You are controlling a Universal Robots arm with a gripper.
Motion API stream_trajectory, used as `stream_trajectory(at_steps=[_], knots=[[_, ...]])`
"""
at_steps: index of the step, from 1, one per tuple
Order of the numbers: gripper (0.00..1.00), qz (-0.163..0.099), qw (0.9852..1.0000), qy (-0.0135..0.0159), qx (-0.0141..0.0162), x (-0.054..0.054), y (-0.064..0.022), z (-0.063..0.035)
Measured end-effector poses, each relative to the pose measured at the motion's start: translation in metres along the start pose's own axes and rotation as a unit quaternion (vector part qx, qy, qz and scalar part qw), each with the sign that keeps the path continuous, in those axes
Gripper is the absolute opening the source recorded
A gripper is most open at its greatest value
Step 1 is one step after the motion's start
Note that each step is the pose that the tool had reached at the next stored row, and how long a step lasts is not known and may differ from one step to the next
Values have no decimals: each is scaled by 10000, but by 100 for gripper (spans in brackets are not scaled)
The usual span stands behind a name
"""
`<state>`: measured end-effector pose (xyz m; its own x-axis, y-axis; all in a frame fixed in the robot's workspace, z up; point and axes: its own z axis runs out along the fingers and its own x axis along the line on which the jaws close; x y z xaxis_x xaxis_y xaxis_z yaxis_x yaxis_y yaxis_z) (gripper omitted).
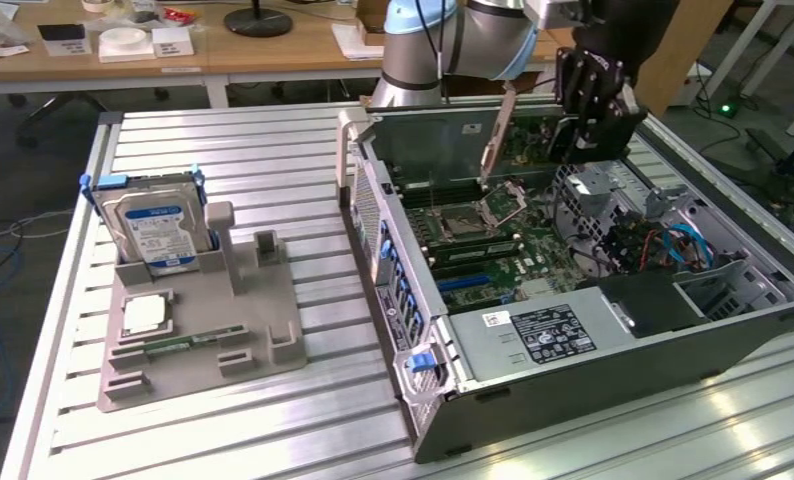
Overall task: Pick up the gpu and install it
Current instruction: 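Insert the gpu into the slot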
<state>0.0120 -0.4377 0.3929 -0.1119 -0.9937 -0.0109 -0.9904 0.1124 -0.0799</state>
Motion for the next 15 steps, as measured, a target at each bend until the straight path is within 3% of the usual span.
stream_trajectory(at_steps=[7,10,15], knots=[[28,-200,9998,-13,-16,14,11,125],[28,-262,9996,18,-39,17,29,143],[28,-360,9993,21,-58,23,77,192]])
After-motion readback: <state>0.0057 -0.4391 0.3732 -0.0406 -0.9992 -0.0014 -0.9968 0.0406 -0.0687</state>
